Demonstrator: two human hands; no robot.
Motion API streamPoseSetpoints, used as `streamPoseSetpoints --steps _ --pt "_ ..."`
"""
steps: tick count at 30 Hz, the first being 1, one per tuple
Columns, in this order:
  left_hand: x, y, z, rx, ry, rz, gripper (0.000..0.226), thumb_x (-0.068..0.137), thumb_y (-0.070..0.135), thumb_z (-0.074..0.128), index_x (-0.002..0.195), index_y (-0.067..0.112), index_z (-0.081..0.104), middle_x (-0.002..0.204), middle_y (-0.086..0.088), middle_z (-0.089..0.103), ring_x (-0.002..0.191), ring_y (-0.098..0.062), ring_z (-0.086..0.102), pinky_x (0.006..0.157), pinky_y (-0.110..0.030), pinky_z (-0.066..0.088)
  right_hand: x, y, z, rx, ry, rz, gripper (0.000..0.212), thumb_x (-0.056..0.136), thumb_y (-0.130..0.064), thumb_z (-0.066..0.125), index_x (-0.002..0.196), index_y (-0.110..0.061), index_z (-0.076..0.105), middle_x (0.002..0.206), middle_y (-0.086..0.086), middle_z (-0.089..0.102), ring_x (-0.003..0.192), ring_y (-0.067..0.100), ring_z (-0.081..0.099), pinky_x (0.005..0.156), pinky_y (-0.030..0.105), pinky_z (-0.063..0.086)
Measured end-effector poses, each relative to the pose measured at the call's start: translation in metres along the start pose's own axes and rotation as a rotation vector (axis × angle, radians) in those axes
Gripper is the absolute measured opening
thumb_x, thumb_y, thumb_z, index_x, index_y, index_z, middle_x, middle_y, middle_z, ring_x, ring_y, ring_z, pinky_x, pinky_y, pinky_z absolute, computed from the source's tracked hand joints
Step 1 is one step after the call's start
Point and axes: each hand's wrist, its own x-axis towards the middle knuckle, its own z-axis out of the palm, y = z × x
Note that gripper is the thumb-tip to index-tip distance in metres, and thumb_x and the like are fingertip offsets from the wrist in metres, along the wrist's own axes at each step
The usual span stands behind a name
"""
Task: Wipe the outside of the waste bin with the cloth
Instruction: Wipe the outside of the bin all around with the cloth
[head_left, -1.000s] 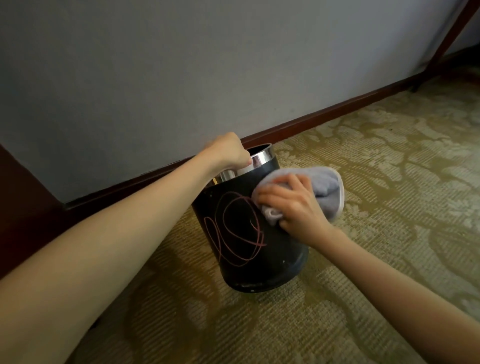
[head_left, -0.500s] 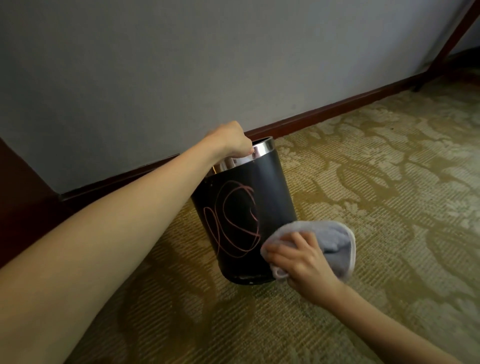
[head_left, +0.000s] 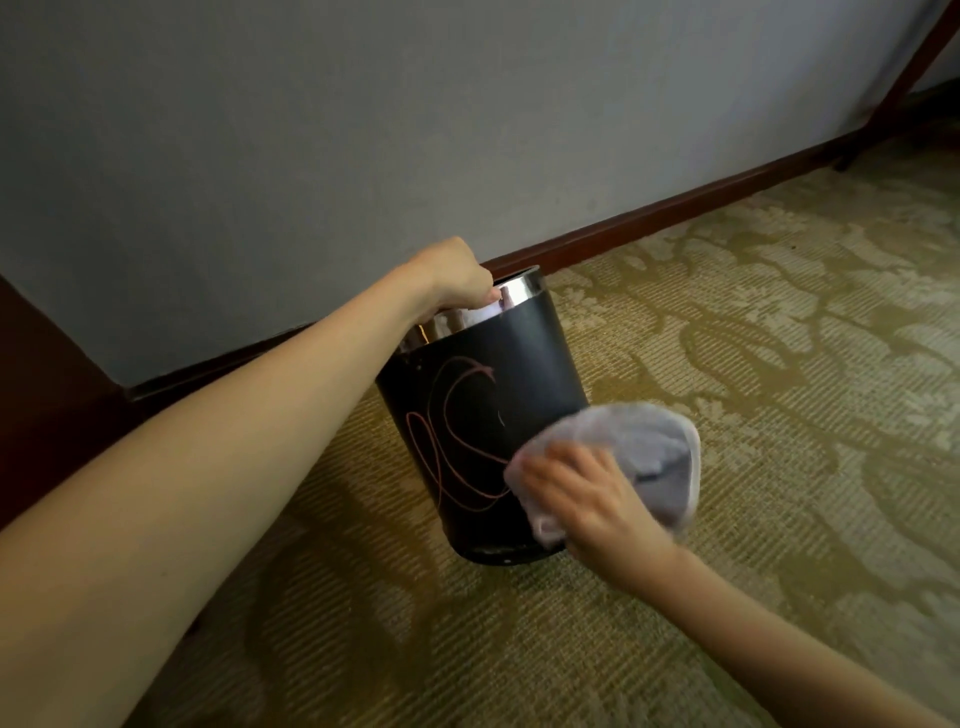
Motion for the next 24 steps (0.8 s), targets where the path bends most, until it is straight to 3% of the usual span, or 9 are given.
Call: streamPoseSetpoints --steps 4,6,8,11,14,19,24 --pt "-0.001 0.003 0.004 0.010 -0.019 0.006 0.042 0.088 0.024 0.058 0.114 -0.009 0.056 0.113 -0.025 0.061 0.106 -0.037 0.057 0.074 -0.037 0.045 -0.020 -0.004 -0.002 -0.035 -0.131 -0.070 0.030 0.088 -0.016 0.049 0.106 -0.002 0.068 0.109 0.011 0.067 0.095 0.033 0.061 0.074 0.040 0.048" --pt "-0.002 0.008 0.007 0.022 -0.038 0.023 0.042 0.088 0.025 0.058 0.115 -0.008 0.057 0.100 -0.020 0.063 0.097 -0.033 0.059 0.074 -0.038 0.046 -0.002 0.003 -0.009 -0.028 -0.077 -0.046 0.028 0.084 -0.010 0.057 0.108 0.002 0.067 0.109 0.014 0.066 0.092 0.035 0.060 0.074 0.041 0.043" --pt "-0.001 0.011 0.010 0.020 -0.049 0.038 0.041 0.088 0.025 0.060 0.113 -0.007 0.059 0.110 -0.023 0.062 0.104 -0.035 0.059 0.082 -0.039 0.048 0.029 0.017 -0.019 -0.039 0.026 0.006 0.037 0.074 -0.001 0.068 0.111 0.004 0.065 0.112 0.016 0.065 0.097 0.035 0.057 0.076 0.042 0.039" --pt "0.001 0.015 0.013 0.045 -0.018 0.059 0.043 0.086 0.024 0.061 0.109 -0.012 0.057 0.118 -0.027 0.059 0.109 -0.037 0.056 0.073 -0.038 0.048 0.075 0.037 -0.035 -0.061 0.192 0.090 0.036 0.073 -0.002 0.068 0.108 -0.001 0.066 0.111 0.013 0.066 0.102 0.030 0.049 0.080 0.037 0.032" --pt "0.003 0.014 0.011 0.050 0.013 0.043 0.048 0.083 0.024 0.064 0.110 -0.014 0.054 0.121 -0.029 0.055 0.112 -0.040 0.053 0.084 -0.045 0.048 0.086 0.037 -0.031 -0.066 0.266 0.135 0.032 0.074 -0.005 0.070 0.106 -0.003 0.067 0.112 0.010 0.067 0.102 0.029 0.049 0.082 0.035 0.031" --pt "0.010 0.000 0.004 0.026 -0.026 0.040 0.039 0.086 0.027 0.061 0.111 -0.002 0.063 0.115 -0.021 0.064 0.107 -0.034 0.060 0.085 -0.038 0.048 0.024 0.016 -0.001 -0.045 0.136 0.106 0.054 0.064 0.003 0.076 0.117 -0.004 0.065 0.119 0.009 0.064 0.108 0.031 0.047 0.078 0.039 0.035" --pt "0.014 -0.006 0.004 -0.063 -0.049 0.096 0.031 0.087 0.029 0.061 0.111 0.009 0.067 0.116 -0.008 0.064 0.103 -0.021 0.057 0.080 -0.029 0.040 -0.030 -0.001 0.019 -0.011 0.052 0.164 0.038 0.075 -0.006 0.065 0.114 -0.007 0.067 0.116 0.004 0.066 0.106 0.027 0.048 0.075 0.038 0.040"
